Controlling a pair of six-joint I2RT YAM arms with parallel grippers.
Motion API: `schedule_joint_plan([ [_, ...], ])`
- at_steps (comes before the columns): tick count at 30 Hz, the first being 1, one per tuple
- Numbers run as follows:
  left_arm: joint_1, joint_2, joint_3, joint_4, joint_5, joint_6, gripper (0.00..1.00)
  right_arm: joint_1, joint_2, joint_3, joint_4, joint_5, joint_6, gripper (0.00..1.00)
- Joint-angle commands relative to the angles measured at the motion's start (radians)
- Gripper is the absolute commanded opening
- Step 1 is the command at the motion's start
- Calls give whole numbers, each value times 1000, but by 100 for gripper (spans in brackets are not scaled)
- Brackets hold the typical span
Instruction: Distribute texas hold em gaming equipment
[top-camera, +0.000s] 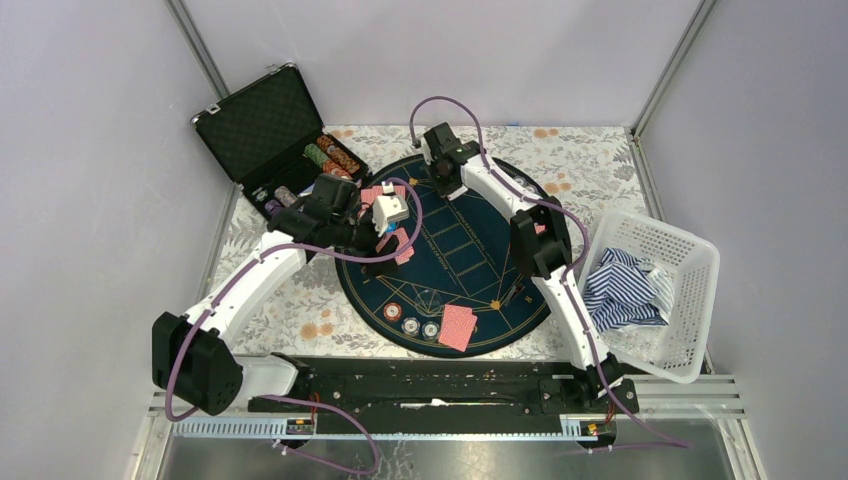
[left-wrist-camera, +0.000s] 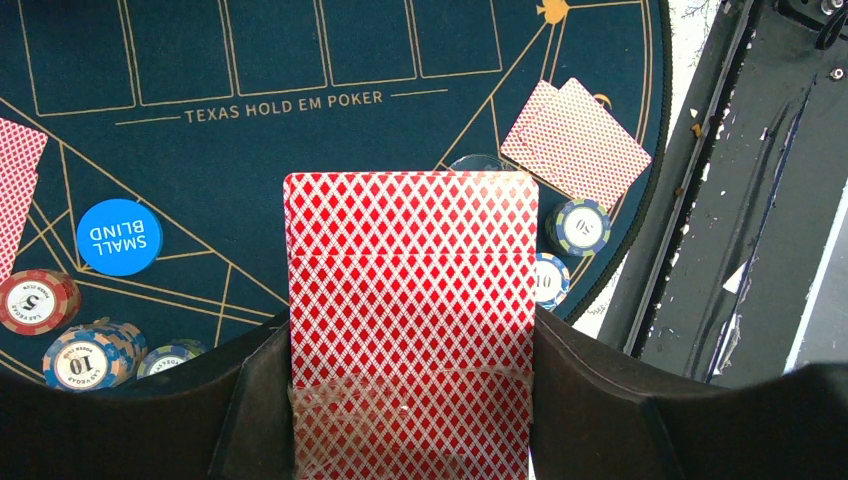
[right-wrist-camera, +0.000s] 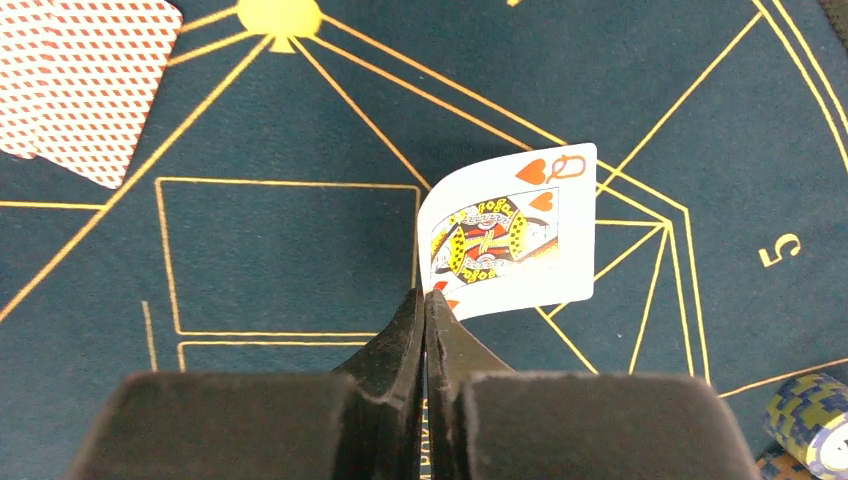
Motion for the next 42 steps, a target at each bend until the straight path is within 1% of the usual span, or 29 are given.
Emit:
schedule_joint_plan([
  [1,7,-28,9,47,45,-4,0,16,25,59,-17,-65,59,4],
  [6,6,-26,9,46,46,-3,0,25,31,62,-19,-95,97,8],
  [13,6,-23,10,47,49,-2,0,32,30,60,-22,-172,140,10],
  [16,6,-24,7,46,49,-3,0,39,28,58,-19,-177,141,10],
  [19,6,-24,7,46,49,-3,0,42,31,57,-14,-179,174,12],
  [26,6,-26,7,46,46,-2,0,41,50,67,-10,-230,207,16],
  [31,6,-21,5,47,46,-1,0,42,45,64,2,-255,218,29],
  [37,6,-21,3,47,45,1,0,42,10,48,23,-307,235,47],
  [42,6,-21,3,47,44,1,0,34,-70,1,37,-339,244,56],
])
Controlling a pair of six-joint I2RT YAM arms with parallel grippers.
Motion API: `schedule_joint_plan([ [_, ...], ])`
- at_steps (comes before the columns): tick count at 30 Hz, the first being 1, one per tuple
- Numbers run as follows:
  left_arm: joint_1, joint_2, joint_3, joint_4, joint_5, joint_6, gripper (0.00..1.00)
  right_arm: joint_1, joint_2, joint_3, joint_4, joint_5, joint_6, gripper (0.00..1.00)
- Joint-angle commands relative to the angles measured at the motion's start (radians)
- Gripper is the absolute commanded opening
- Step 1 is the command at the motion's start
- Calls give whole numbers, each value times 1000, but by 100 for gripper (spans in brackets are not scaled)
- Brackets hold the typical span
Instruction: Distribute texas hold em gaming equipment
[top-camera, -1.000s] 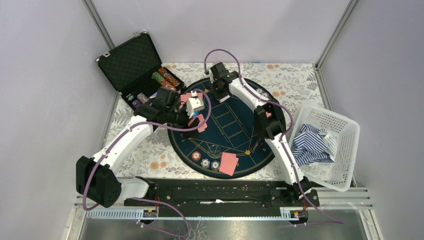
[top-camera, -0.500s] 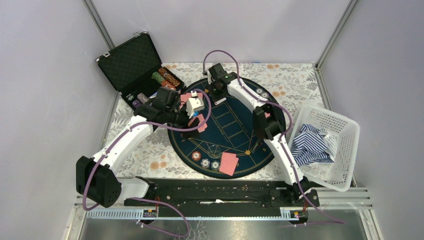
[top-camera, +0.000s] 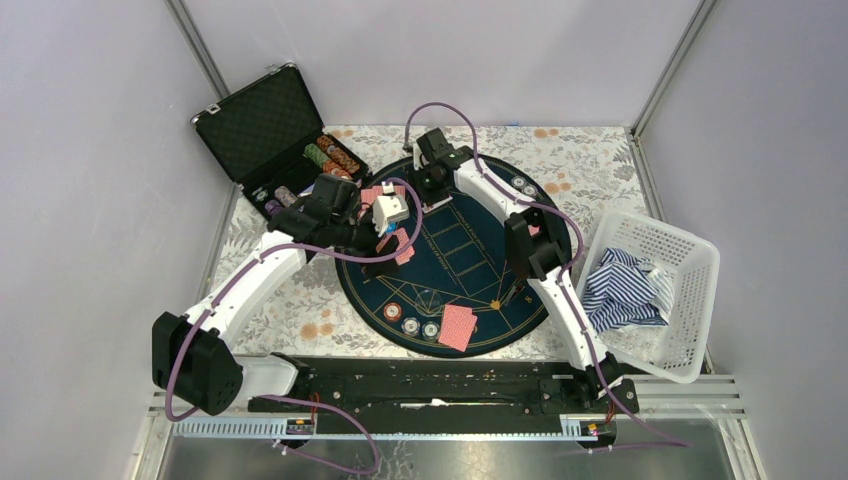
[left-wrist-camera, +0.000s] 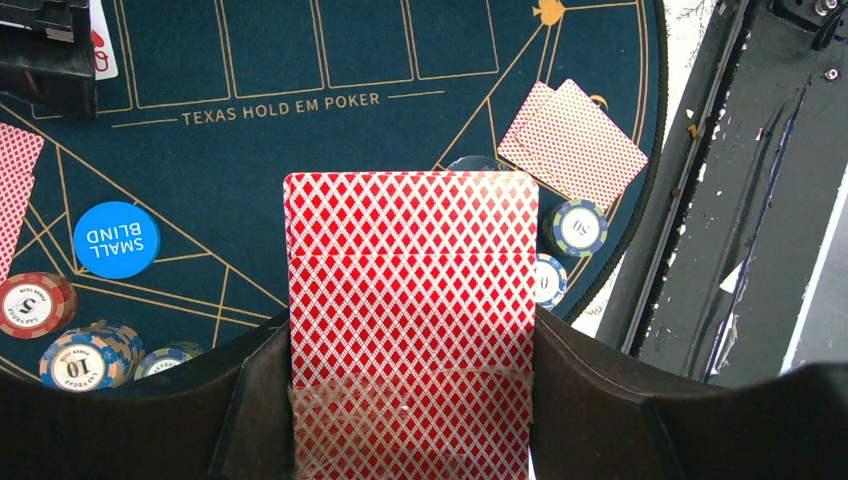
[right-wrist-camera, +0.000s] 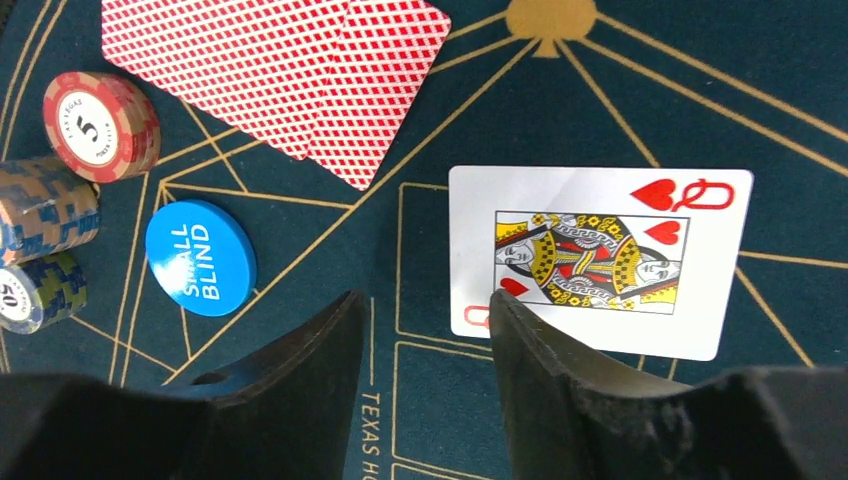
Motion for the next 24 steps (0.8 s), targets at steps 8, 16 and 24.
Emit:
schedule_joint_plan([
  [8,6,-21,8,47,37,0,0,-121,-381,-352,208,-381,150,76],
  [16,6,-18,-13,46,18,14,0,-180,-677,-822,604,-837,492,87],
  [24,-2,-15,-16,46,12,19,0,-111,-782,-1061,801,-917,648,89],
])
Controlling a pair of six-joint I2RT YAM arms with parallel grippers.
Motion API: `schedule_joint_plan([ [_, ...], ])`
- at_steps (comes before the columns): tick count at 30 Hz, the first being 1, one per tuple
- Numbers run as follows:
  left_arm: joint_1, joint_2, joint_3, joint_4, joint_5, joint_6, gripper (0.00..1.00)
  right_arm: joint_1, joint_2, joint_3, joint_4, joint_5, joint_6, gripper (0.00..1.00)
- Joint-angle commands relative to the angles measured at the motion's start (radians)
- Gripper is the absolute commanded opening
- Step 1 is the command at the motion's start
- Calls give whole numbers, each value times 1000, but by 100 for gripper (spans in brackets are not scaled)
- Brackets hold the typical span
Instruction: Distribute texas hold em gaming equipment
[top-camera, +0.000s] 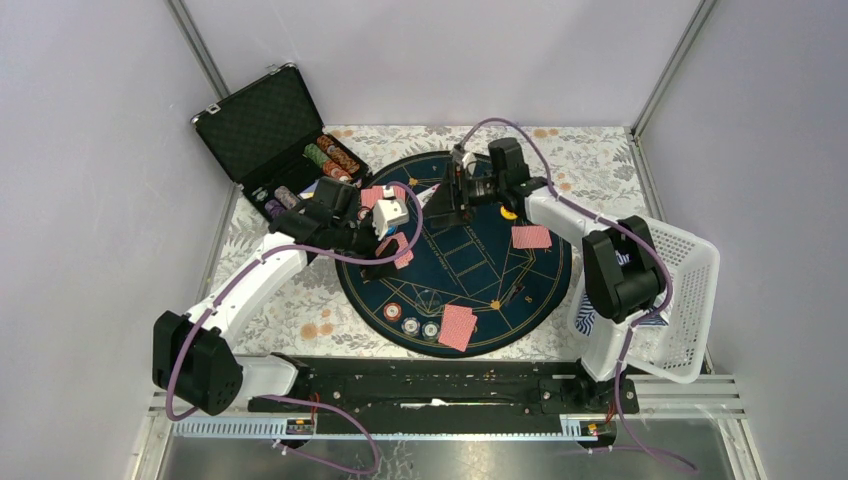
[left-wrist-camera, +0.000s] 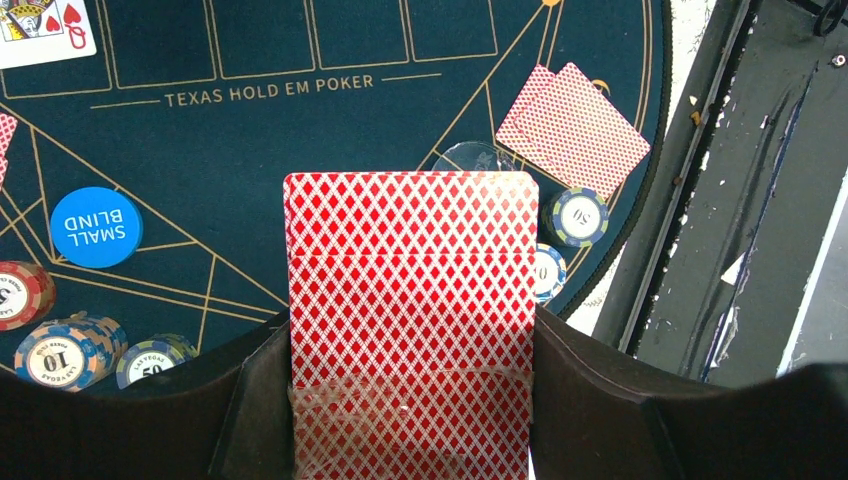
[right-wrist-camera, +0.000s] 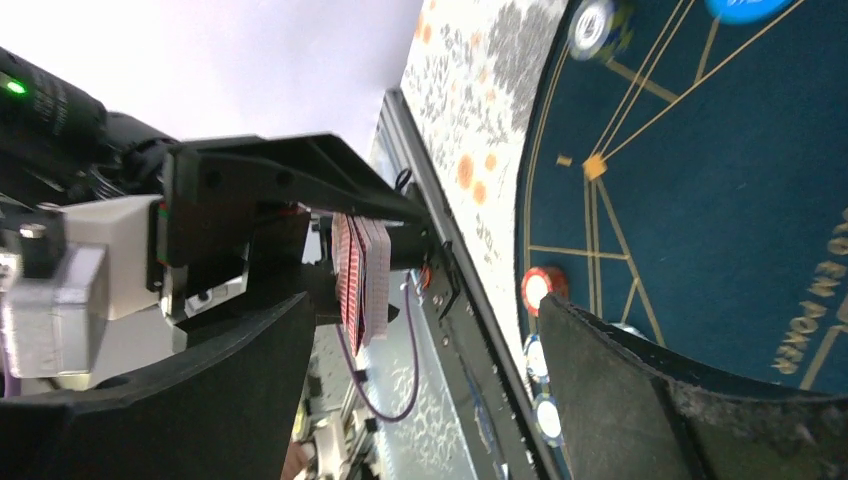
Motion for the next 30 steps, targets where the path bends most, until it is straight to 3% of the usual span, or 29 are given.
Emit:
schedule_joint_plan([
  [1,-4,-15,11,48,17,14,0,66,-41,-26,56,-83,43,89],
  [18,-7,-18,24,47,12,7,0,165,34,18,-107,-61,-49,74],
  [30,-7,-27,20,62,8,-6,0,155,19,41,-204,-57,-126,40],
])
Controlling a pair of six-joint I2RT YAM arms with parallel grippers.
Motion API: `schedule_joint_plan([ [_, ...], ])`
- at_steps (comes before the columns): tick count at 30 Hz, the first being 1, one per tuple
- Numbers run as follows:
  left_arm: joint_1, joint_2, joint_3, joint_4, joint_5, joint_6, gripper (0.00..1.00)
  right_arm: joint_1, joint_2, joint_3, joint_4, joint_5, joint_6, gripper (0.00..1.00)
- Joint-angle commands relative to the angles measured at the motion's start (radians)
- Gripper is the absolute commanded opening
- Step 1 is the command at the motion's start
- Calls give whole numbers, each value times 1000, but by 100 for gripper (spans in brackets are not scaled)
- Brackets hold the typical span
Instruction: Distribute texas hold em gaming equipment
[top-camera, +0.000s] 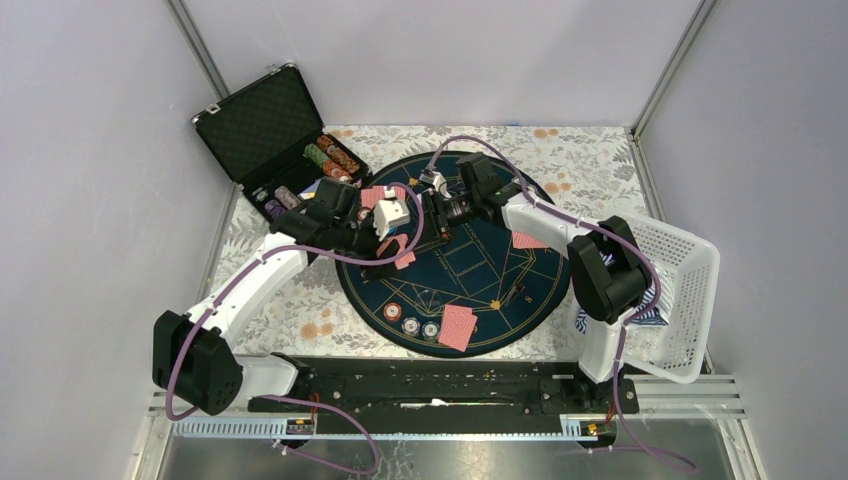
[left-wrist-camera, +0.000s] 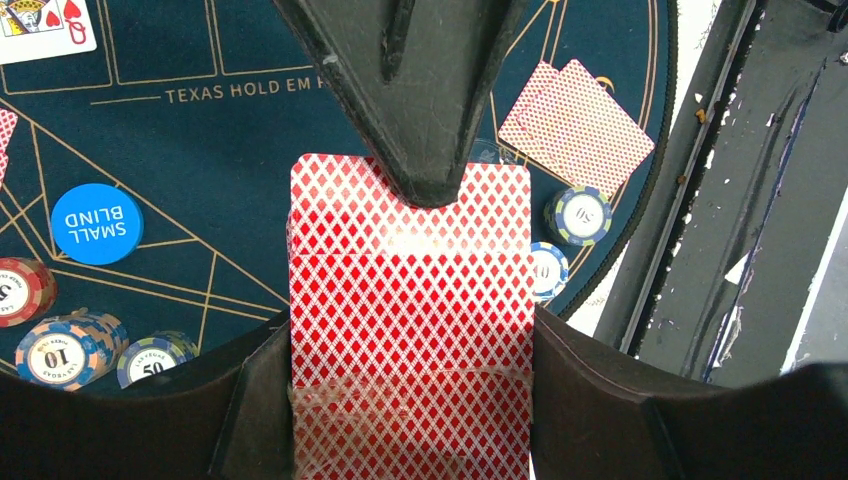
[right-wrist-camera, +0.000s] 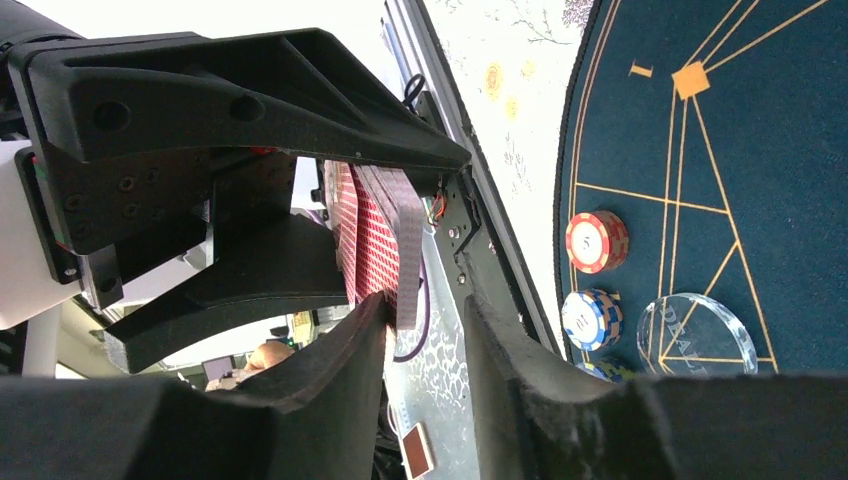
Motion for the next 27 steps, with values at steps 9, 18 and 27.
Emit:
schedule_joint_plan([
  [9,1,-20,27,61,25,-4,0,-30,-60,30,-64,-5,-67,37],
  [18,0,-20,31,61,25,-3,0,-32,-95,-6,87,-24,63,55],
  [27,2,-25,35,60,27,-11,0,21,-47,6,23,6,25,51],
])
